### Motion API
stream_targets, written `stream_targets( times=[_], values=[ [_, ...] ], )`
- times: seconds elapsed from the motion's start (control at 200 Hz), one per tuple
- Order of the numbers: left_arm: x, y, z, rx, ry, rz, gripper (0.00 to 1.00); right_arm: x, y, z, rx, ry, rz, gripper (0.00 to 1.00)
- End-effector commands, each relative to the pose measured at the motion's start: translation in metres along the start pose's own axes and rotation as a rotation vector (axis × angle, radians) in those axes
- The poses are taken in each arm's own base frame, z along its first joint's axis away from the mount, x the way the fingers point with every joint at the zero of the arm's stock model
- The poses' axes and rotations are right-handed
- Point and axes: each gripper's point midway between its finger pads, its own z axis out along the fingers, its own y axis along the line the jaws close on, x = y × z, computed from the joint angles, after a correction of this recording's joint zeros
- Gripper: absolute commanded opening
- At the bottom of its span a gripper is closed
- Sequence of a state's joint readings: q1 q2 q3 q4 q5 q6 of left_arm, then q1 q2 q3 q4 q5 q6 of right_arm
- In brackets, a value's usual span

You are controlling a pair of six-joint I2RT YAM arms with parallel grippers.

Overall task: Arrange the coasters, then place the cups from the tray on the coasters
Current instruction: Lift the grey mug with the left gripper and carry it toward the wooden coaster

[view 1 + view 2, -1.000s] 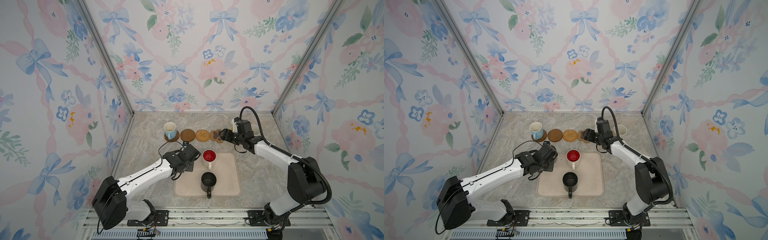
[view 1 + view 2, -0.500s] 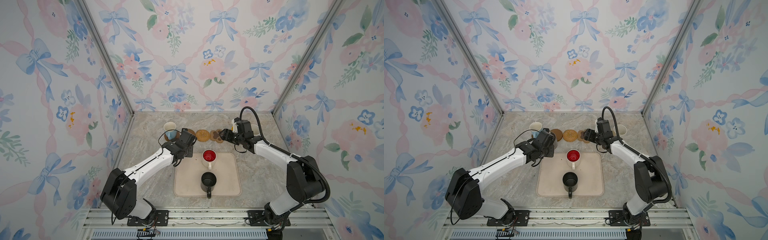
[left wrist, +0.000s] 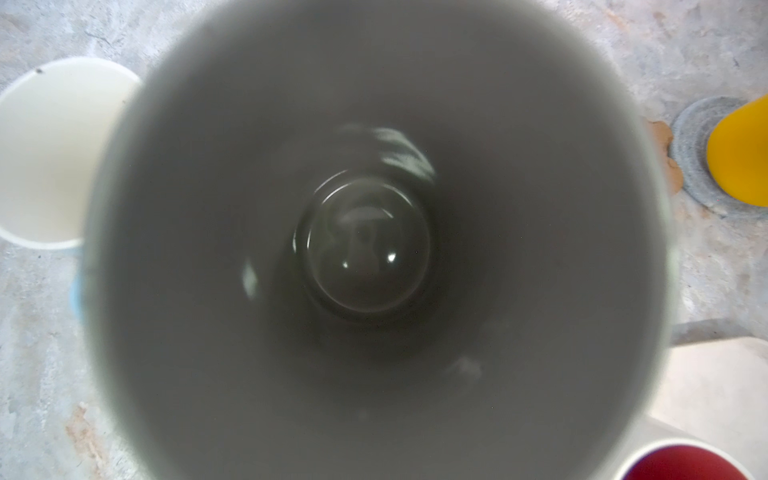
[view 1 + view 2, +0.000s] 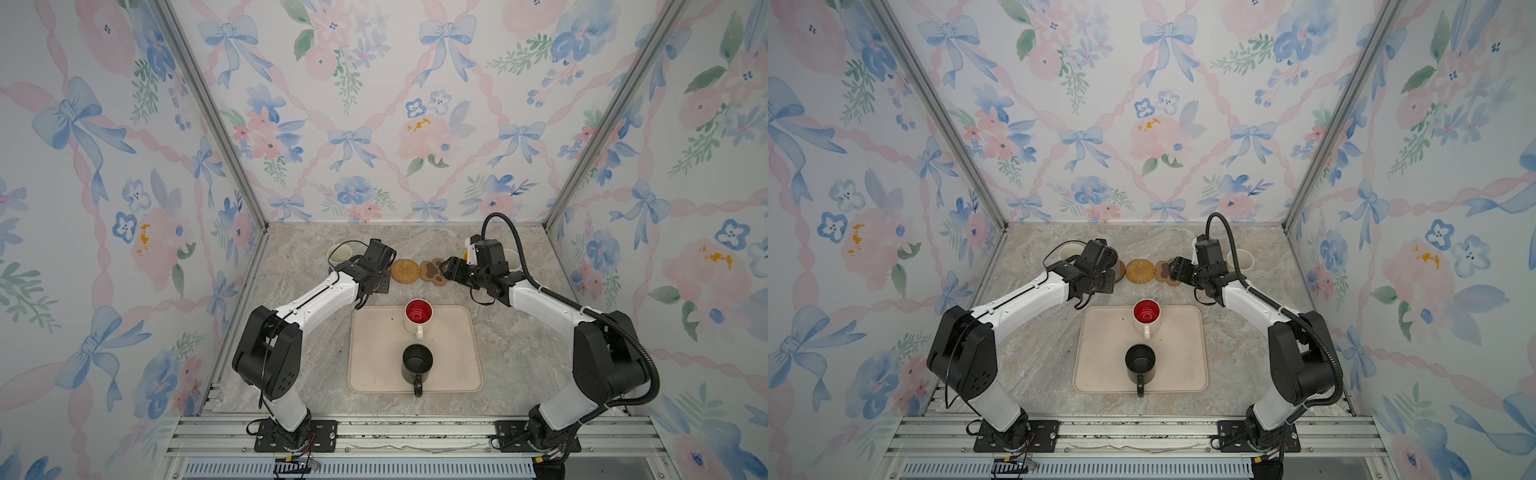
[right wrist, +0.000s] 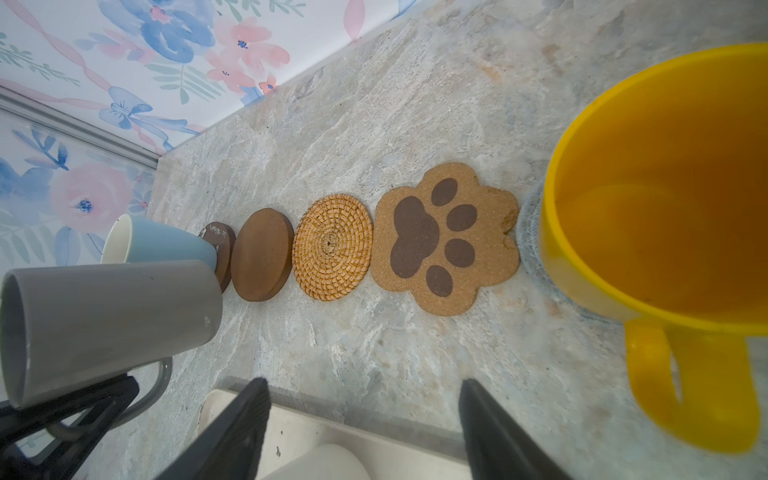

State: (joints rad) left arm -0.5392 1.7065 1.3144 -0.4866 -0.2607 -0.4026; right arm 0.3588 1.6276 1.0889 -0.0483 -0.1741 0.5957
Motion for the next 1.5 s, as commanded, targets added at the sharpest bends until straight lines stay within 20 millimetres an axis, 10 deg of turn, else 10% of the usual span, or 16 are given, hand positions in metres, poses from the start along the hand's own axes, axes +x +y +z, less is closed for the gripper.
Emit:
stream_targets(
  times=[0.0, 1.495],
  values=[
    [-0.043, -0.002, -0.006, 0.019, -0.113, -0.014, 0.0, 0.003, -0.006, 0.006, 0.0, 0.013, 0.014, 0.74],
    [-0.048, 0.012, 0.052, -0.009, -0.036, -0.047, 0.0, 0.009, -0.018, 0.015, 0.01, 0.041, 0.034, 0.74]
  ],
)
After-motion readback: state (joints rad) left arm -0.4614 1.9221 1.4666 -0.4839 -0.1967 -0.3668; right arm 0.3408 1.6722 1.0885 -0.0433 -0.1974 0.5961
